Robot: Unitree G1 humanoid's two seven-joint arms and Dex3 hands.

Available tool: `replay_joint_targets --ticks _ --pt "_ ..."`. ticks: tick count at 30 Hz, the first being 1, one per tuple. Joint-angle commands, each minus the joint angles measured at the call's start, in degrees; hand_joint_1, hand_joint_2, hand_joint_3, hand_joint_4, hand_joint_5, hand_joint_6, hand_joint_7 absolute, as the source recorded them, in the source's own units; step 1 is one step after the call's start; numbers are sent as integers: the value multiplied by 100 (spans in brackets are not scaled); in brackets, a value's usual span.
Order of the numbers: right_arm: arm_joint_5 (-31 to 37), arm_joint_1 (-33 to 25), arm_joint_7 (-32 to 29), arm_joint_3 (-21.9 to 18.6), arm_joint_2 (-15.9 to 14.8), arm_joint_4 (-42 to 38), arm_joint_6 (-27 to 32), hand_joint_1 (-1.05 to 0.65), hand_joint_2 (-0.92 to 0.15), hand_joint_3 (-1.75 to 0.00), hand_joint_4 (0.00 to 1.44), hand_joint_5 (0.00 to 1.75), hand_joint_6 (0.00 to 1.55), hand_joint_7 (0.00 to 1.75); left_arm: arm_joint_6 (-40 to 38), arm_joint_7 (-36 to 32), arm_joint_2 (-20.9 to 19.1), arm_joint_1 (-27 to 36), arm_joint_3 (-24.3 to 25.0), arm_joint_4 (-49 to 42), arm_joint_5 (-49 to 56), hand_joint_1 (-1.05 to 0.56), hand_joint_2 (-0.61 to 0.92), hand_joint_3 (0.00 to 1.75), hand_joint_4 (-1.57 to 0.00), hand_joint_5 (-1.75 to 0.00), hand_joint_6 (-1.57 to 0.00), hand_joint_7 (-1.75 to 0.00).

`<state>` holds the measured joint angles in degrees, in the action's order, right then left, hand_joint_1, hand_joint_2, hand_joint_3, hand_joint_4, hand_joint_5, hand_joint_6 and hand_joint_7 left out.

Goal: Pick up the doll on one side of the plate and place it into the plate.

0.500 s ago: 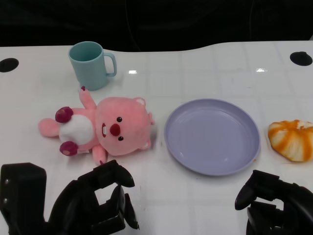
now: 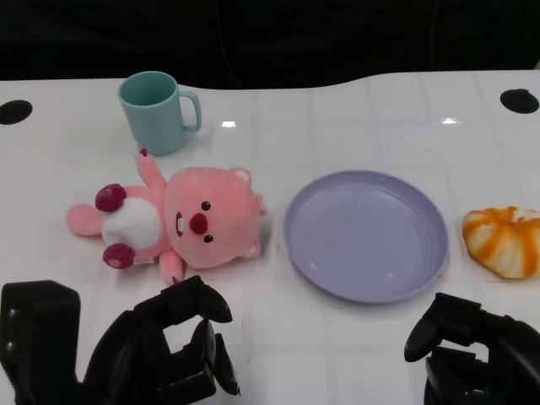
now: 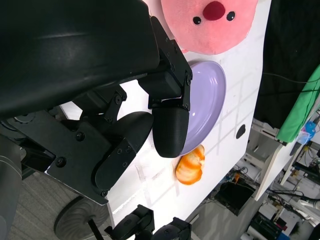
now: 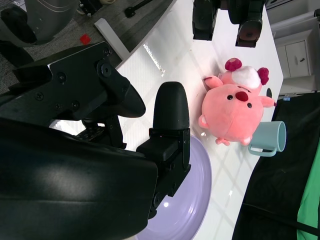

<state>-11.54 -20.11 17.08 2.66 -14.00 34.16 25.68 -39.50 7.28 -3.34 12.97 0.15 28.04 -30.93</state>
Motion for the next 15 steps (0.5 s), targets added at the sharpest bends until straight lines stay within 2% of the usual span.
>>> replay_joint_targets --ticks 1,13,15 --pt "-8 8 11 -8 -43 -3 -49 -4 -67 -118 65 175 48 161 -7 -59 -45 -30 36 49 55 -13 45 143 -87 -175 -74 -172" --pt "-9 19 24 -13 -33 -61 -91 -3 -65 -122 66 175 49 161 8 -26 -57 -32 46 49 39 -13 45 142 -85 -175 -73 -171" --pt "-10 23 25 -11 -28 -74 -95 -2 -65 -122 66 175 49 161 64 30 -54 -17 47 47 17 -13 48 139 -84 -173 -75 -163"
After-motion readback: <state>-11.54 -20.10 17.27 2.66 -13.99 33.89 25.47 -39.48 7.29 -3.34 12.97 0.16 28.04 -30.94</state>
